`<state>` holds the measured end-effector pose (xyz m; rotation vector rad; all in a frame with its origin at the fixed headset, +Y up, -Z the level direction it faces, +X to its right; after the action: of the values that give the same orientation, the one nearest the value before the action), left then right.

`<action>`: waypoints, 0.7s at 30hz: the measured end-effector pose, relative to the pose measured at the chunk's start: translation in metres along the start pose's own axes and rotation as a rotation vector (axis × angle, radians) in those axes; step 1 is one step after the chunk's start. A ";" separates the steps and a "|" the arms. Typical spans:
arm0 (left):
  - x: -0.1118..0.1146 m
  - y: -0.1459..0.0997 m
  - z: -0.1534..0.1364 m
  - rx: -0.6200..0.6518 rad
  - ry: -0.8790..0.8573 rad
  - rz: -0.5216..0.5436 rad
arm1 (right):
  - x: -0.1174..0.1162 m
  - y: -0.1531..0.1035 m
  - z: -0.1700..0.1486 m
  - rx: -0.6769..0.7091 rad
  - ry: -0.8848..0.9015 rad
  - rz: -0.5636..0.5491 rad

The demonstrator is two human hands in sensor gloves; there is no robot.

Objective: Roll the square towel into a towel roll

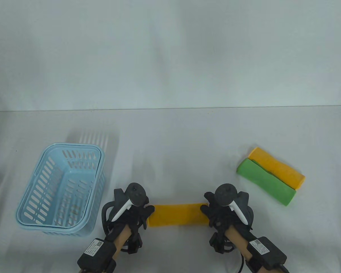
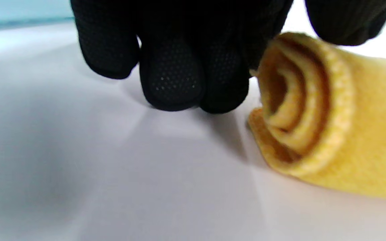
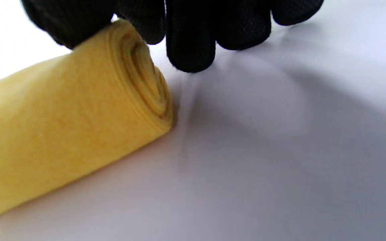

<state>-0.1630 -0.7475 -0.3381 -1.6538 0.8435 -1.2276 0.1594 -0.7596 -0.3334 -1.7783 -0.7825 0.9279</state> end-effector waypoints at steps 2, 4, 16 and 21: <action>-0.002 -0.001 -0.001 0.000 -0.013 0.010 | 0.003 0.000 -0.001 0.008 0.020 0.003; -0.005 -0.003 0.000 0.008 -0.010 0.032 | 0.006 -0.001 0.000 0.024 0.040 0.006; -0.023 -0.025 0.021 0.125 0.096 0.194 | 0.014 -0.012 0.010 0.113 -0.010 0.000; -0.037 -0.042 0.028 0.180 0.091 0.292 | 0.015 -0.026 0.024 0.215 -0.071 -0.028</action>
<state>-0.1464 -0.6915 -0.3161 -1.2888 0.9634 -1.1437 0.1435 -0.7275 -0.3192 -1.5512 -0.7216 1.0224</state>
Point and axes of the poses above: the tracker on the back of each hand, its own z axis roughly to the thumb side, its own y axis roughly from the wrist to the fingertips, x = y × z, the point moved 1 cm from there along y, roughly from the wrist to the fingertips, and after that the axes turned 2 degrees about -x, right-handed, at the moved point
